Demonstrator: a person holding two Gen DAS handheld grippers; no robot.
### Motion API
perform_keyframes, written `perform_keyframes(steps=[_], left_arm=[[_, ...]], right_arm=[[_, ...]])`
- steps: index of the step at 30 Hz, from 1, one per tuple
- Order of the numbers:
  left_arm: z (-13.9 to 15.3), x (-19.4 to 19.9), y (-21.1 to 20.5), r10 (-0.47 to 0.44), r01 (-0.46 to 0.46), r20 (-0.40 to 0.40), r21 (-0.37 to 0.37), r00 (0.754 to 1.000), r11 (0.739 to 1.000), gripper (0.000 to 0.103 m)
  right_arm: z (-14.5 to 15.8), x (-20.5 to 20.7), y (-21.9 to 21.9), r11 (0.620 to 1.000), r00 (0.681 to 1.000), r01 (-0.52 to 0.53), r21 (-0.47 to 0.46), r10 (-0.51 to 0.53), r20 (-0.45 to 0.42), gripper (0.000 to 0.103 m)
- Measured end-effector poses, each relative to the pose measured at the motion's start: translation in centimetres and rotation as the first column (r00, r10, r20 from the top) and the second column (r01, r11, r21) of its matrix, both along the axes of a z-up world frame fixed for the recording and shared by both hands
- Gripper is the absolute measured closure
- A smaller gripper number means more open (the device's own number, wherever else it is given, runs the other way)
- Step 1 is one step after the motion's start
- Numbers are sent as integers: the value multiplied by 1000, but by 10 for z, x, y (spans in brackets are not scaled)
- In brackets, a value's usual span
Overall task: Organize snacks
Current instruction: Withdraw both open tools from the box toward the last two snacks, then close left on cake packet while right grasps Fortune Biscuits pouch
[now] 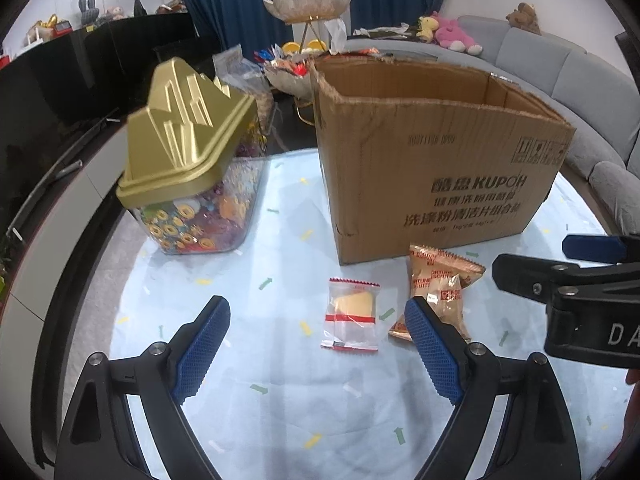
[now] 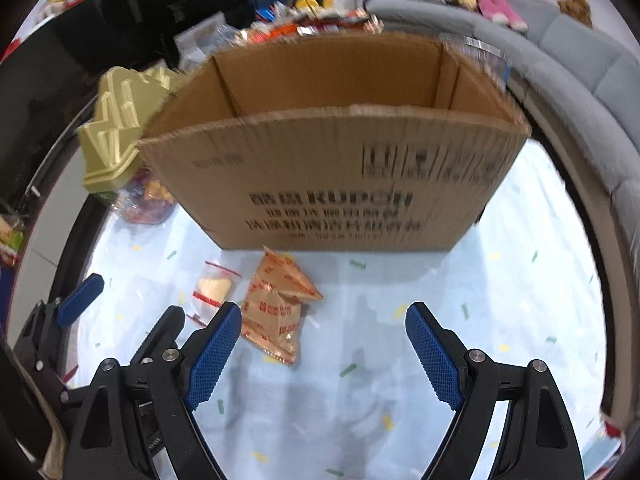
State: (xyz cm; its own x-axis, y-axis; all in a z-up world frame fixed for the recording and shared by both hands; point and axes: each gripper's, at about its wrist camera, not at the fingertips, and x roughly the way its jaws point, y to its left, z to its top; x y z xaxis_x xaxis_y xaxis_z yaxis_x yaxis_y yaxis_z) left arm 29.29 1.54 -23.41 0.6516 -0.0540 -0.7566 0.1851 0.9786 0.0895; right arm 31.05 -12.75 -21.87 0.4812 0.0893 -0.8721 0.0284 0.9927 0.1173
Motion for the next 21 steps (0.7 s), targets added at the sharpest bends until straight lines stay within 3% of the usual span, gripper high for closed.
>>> perform_keyframes(steps=[5,21], left_arm=[[-11,6,-5,-3,3,-29,-3,1000,1000,13],[-41,28,0,24,-26,-94,-28,995,999,25]], right_arm=[[-18,10,2,998,996,50,43,-46,-81,18],[-57,39,18,988,977,126,94,-107,-182,18]])
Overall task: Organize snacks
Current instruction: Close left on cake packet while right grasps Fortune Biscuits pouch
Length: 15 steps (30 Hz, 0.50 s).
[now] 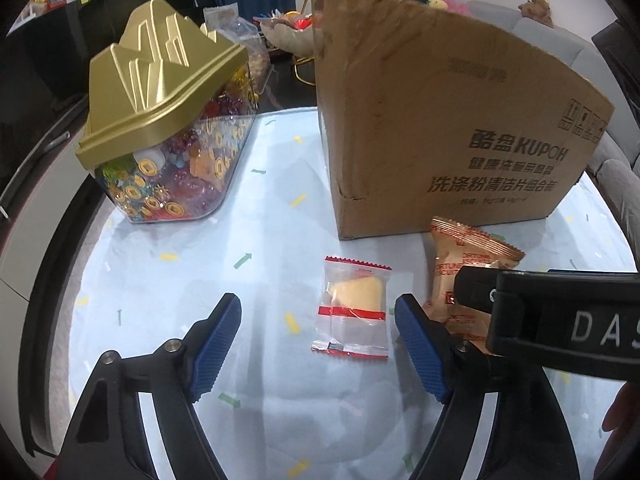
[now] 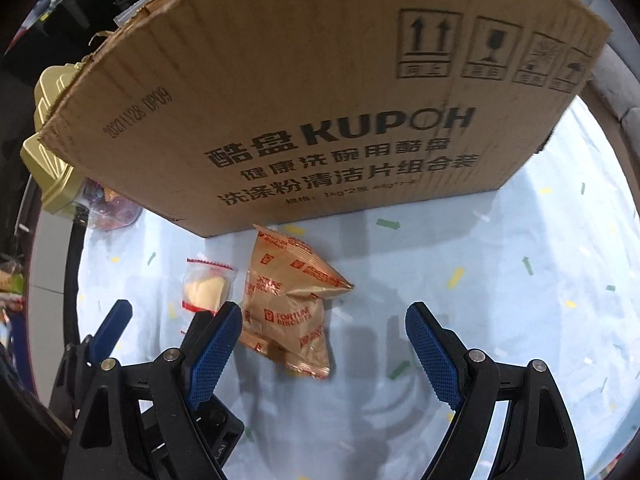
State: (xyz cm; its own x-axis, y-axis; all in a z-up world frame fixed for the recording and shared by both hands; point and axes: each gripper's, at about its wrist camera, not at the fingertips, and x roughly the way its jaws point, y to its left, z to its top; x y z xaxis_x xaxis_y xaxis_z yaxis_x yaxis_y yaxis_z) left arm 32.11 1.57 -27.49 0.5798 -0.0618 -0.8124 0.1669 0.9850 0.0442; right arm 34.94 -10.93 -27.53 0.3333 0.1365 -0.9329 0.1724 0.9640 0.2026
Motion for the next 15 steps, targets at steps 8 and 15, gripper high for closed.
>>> perform_keyframes(steps=[8,15], left_arm=[[-13,8,1,2,-3,-29,-20,1000,1000,29],[-20,14,-3,4,-6,-37,-43,999,999,39]], right_arm=[[-16,13,12,1000,1000,-2,1,2,-30,21],[-25,18,11,1000,999,6,-1,-6,-40,40]])
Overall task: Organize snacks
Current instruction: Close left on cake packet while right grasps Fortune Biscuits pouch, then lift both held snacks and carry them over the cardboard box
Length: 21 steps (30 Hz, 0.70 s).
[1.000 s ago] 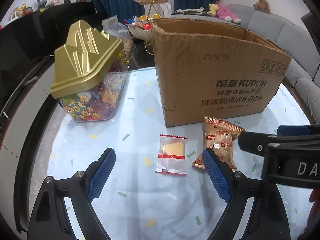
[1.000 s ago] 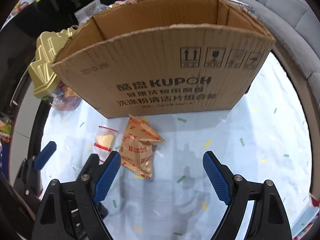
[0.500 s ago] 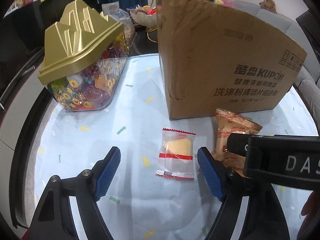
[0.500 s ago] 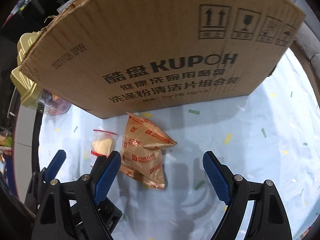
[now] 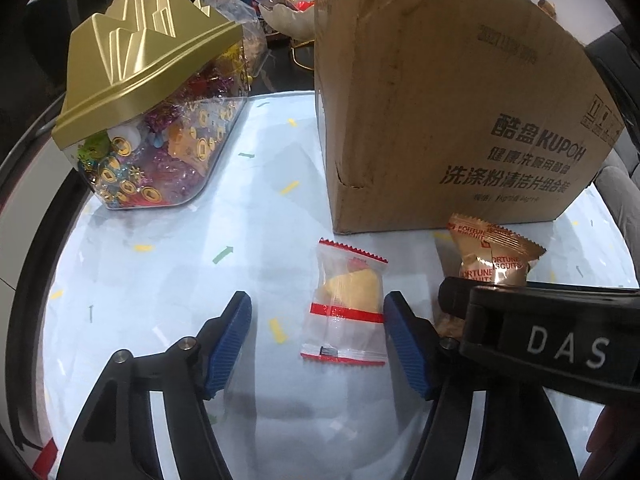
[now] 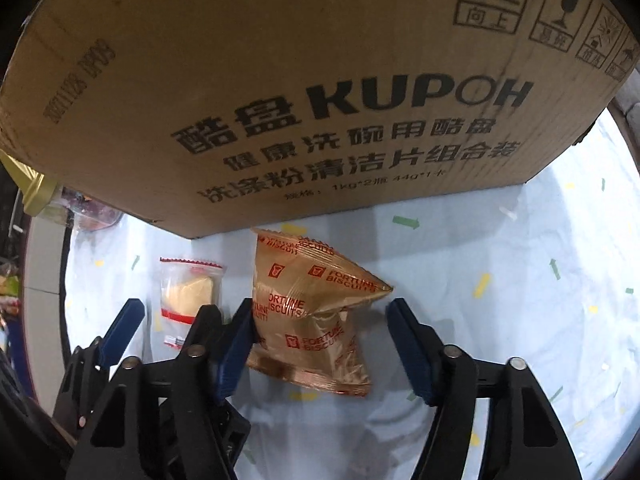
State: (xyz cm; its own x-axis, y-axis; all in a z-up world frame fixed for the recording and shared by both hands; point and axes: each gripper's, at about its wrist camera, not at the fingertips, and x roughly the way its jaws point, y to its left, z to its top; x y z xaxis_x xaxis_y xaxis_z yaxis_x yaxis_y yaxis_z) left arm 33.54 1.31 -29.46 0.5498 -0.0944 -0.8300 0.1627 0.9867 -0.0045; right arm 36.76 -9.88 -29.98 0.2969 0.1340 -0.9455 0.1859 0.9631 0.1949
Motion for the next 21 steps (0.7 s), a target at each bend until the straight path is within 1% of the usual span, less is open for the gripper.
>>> perform_keyframes(steps=[1,2,3,4,5,7,11,14,17,21], left_arm=[[0,0,-1,0,0,-1,-4,1000,1000,41],[-1,1,-1,0,0,-2,-10,1000,1000,46],[-1,2,-2,0,0,-3,-17,1000,1000,54],[-1,2,-2,-1,1,-3,-23,1000,1000,58],[-1,3,-3,-4,4,-3,-26,1000,1000,66],[-2,5,-6,-6,6,0,-15,1000,1000,67],[0,6,-7,0,0,1,-18,1000,1000,71],[3,5,-4,10,-9,5,-17,1000,1000,71],[9,1,-2,16,-15,11,-23,1000,1000,72],[18,-4,-3,15,-14,23,-23,1000,1000,72]], right_arm=[[0,0,0,1000,1000,-1,-4,1,3,46],[1,1,-1,1000,1000,-2,-9,2,7,50],[3,2,-4,1000,1000,-2,-11,2,8,56],[3,2,-5,1000,1000,-2,-10,2,9,57],[3,2,-5,1000,1000,-3,-5,3,11,58],[3,3,-6,1000,1000,-7,-3,7,12,58],[3,-1,-13,1000,1000,-2,-6,2,17,58],[4,-6,-17,1000,1000,2,-2,-2,19,58],[6,-11,-10,1000,999,-2,-6,3,32,58],[14,-16,-18,1000,999,-3,-4,3,46,58]])
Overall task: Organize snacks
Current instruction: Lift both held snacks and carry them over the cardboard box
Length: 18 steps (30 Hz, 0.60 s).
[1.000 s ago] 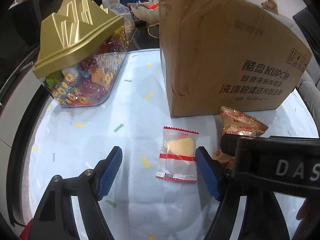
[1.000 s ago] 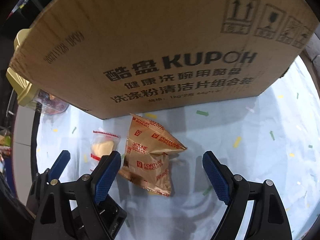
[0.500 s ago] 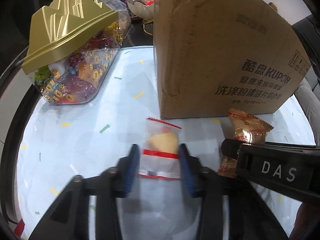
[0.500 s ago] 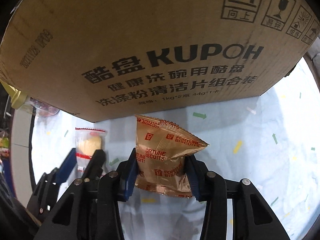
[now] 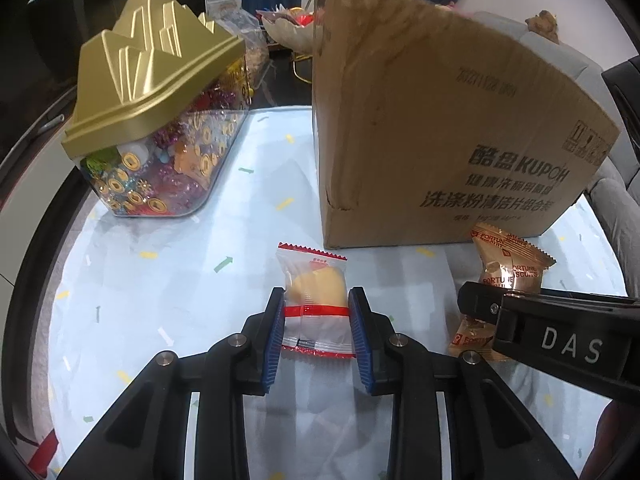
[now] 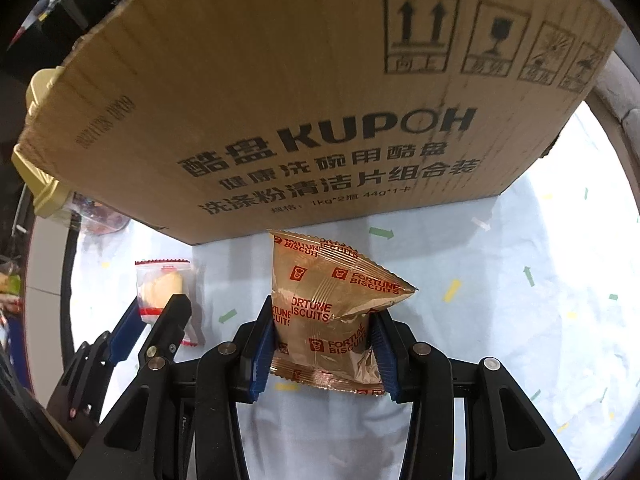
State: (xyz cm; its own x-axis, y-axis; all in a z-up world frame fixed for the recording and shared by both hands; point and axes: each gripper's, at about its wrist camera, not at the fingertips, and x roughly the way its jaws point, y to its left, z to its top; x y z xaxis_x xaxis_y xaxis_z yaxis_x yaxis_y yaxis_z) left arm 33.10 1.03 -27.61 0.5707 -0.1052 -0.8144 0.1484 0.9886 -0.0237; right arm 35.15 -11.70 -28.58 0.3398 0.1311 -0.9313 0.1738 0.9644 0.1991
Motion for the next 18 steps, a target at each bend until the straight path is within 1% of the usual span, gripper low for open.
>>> perform_keyframes(steps=[4,7,15,18], left_arm=[[9,-6,-1,1,-1,10,-1,1000,1000,72],[16,-12,-2,3,-3,19,-2,1000,1000,72],[36,-26,-3,5,-5,41,-9,999,1000,72],[43,-30,-6,2,-1,51,-11,999,1000,72]], right_arm=[[7,-9,-6,1000,1000,1,2,-1,14,58],[20,-12,-8,1000,1000,0,2,0,26,58],[33,-21,-7,1000,998,2,-9,-1,56,58],[42,-27,-18,1000,998,8,-9,-7,68,58]])
